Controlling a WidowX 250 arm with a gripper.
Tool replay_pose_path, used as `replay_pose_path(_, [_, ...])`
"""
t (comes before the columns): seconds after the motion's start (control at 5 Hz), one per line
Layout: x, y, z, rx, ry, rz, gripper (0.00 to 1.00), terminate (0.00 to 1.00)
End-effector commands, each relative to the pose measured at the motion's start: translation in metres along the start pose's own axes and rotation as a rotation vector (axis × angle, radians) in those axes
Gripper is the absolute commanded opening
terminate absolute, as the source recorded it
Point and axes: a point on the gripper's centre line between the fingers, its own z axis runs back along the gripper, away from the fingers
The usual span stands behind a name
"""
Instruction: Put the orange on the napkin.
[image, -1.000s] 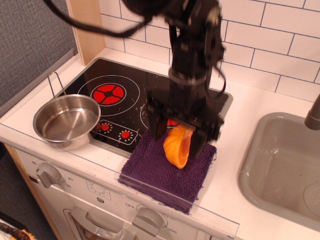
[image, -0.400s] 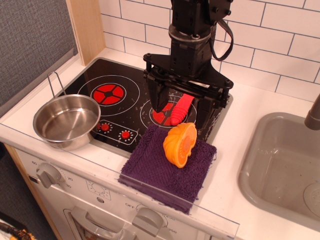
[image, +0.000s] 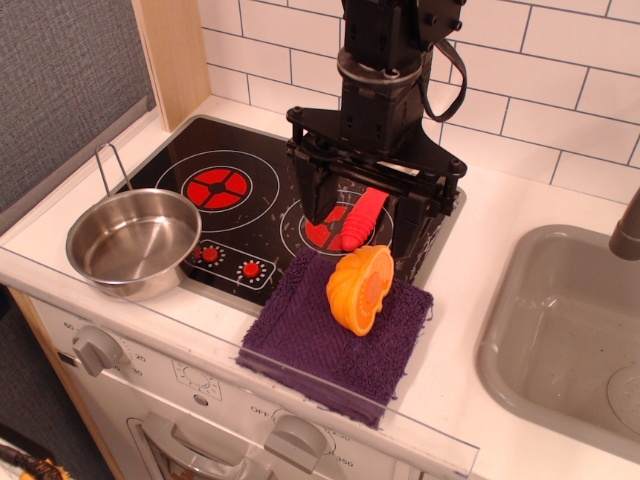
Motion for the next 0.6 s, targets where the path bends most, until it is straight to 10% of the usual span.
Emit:
replay_pose_path(0.0, [0.0001, 0.0045, 0.0151, -0.006, -0.055, 0.007, 1.00, 0.00])
replay_pose_path(0.2, [0.0001, 0.0045, 0.0151, -0.006, -0.055, 0.007, 1.00, 0.00])
replay_pose_path(0.4, [0.0001, 0.0045, 0.0151, -0.006, -0.055, 0.007, 1.00, 1.00])
